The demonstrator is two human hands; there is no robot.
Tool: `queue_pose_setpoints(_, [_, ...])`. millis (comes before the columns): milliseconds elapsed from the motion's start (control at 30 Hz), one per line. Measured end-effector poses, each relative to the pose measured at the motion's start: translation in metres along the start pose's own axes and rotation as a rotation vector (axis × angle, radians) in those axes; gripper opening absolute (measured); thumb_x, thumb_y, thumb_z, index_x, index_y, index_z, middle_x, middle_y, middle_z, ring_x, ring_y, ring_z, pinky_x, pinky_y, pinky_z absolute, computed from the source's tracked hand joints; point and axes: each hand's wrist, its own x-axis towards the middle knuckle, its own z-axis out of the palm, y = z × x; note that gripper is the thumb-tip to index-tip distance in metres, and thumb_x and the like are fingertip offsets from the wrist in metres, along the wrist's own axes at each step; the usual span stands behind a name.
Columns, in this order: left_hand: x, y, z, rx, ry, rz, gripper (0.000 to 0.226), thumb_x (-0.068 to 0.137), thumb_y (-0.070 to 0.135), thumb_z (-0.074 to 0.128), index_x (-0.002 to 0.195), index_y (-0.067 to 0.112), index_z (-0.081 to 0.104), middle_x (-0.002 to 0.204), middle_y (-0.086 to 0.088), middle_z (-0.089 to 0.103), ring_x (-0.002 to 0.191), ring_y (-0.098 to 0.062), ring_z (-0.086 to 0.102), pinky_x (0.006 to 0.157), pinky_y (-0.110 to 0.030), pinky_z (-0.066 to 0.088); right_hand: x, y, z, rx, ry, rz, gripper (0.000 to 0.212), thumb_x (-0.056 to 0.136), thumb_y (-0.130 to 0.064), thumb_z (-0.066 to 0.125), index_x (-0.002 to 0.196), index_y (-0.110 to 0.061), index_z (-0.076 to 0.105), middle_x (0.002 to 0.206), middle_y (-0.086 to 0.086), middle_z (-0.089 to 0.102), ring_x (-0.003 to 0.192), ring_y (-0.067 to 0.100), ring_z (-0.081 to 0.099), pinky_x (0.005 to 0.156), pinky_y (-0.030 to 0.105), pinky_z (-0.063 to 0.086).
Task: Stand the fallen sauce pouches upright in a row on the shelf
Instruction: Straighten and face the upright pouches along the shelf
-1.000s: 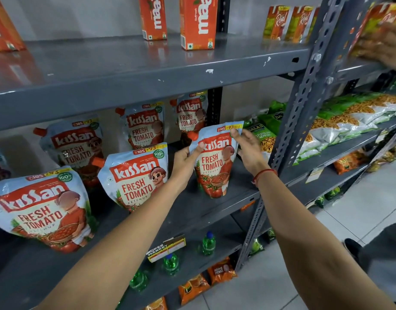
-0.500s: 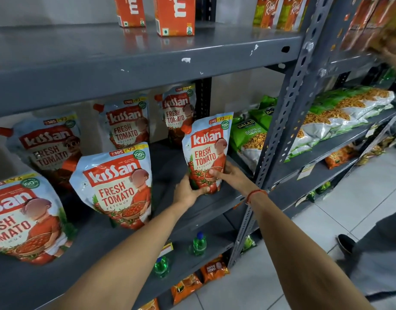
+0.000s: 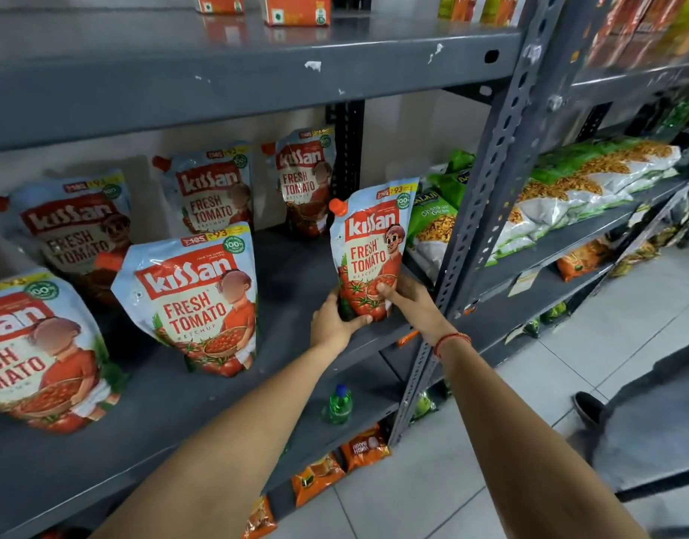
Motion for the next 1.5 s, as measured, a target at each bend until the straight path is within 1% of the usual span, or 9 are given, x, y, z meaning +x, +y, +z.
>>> queue_pose_setpoints(167, [0.000,-0.001,0.002,0.039,0.007,0.004,0.075,0.069,0.036,0.078,0.134,0.018,0.043,0.129,-0.008,0.061,0.122,-0.032,0.053,0.101,-0.048,0.045,-0.002,0.001,0.003,0.022,0.014,0.003,0.047,0.088,-0.029,0.063,0.128,-0.008,0.051,0.128,0.009,0.062,0.115,0.019,0.060,0.096,0.031,0.050])
queue_pose_setpoints(433, [-0.005,0.003,0.006,0.025,-0.047,-0.019,0.080,0.075,0.029,0.074,0.142,0.017,0.031,0.137,-0.010,0.054,0.128,-0.033,0.046,0.105,-0.045,0.041,-0.010,0.003,0.007,0.023,0.088,0.003,0.049,0.088,-0.031,0.063,0.129,-0.008,0.051,0.128,0.010,0.061,0.116,0.021,0.059,0.103,0.043,0.047])
queue_pose_setpoints(600, [-0.042,-0.005,-0.007,-0.042,-0.089,0.033,0.077,0.082,0.030,0.067,0.144,0.012,0.027,0.147,-0.008,0.042,0.134,-0.024,0.041,0.109,-0.037,0.037,-0.038,0.013,0.040,0.013,0.440,-0.021,0.056,0.083,-0.031,0.070,0.128,-0.006,0.050,0.126,0.011,0.061,0.115,0.021,0.058,0.100,0.038,0.048])
queue_pose_setpoints(733, [-0.085,-0.034,-0.047,-0.118,0.145,0.122,0.047,0.085,0.022,0.064,0.129,0.011,0.050,0.125,-0.004,0.059,0.114,-0.017,0.058,0.094,-0.018,0.045,-0.063,0.019,0.085,-0.167,0.709,-0.215,0.031,0.087,-0.027,0.065,0.107,-0.004,0.058,0.101,0.011,0.060,0.100,0.030,0.059,0.089,0.047,0.050])
queue_pose_setpoints(867, [-0.114,-0.066,-0.104,-0.123,0.507,0.138,0.007,0.084,0.014,0.065,0.088,0.017,0.061,0.083,0.001,0.065,0.076,0.001,0.061,0.073,-0.026,0.050,-0.071,0.007,0.132,-0.180,0.376,-0.212,0.047,0.080,-0.033,0.072,0.118,-0.011,0.055,0.112,0.006,0.057,0.104,0.022,0.055,0.091,0.035,0.048])
queue_pose_setpoints(967, [-0.111,-0.088,-0.144,-0.096,0.680,0.043,0.030,0.078,0.022,0.072,0.098,0.007,0.054,0.099,-0.013,0.057,0.080,-0.012,0.058,0.075,-0.037,0.050,-0.063,-0.012,0.160,-0.111,-0.018,-0.064,0.076,0.074,-0.032,0.077,0.138,-0.019,0.037,0.131,0.004,0.047,0.119,0.017,0.047,0.094,0.027,0.042])
queue_pose_setpoints(1133, [-0.090,-0.104,-0.179,-0.099,0.269,-0.104,0.092,0.070,0.035,0.078,0.144,0.016,0.026,0.148,-0.006,0.038,0.134,-0.024,0.039,0.110,-0.043,0.036,-0.039,-0.024,0.193,-0.155,-0.317,0.042,0.099,0.058,-0.046,0.083,0.141,-0.026,0.032,0.138,-0.001,0.051,0.127,0.017,0.048,0.109,0.044,0.041])
queue_pose_setpoints(1267, [-0.081,-0.100,-0.175,-0.076,0.127,-0.098,0.080,0.070,0.036,0.078,0.137,0.018,0.038,0.139,-0.006,0.051,0.129,-0.023,0.047,0.106,-0.038,0.038,-0.030,-0.016,0.194,-0.177,-0.334,0.052,0.103,0.046,-0.059,0.084,0.133,-0.023,0.042,0.130,0.000,0.060,0.121,0.017,0.055,0.105,0.046,0.045])
queue_pose_setpoints(1500, [-0.091,-0.091,-0.153,-0.058,0.166,-0.072,0.078,0.068,0.037,0.079,0.134,0.016,0.043,0.133,-0.006,0.057,0.122,-0.024,0.053,0.102,-0.038,0.044,-0.042,-0.020,0.169,-0.205,-0.322,0.024,0.063,0.070,-0.032,0.080,0.123,-0.022,0.048,0.128,0.004,0.061,0.119,0.020,0.056,0.106,0.045,0.044])
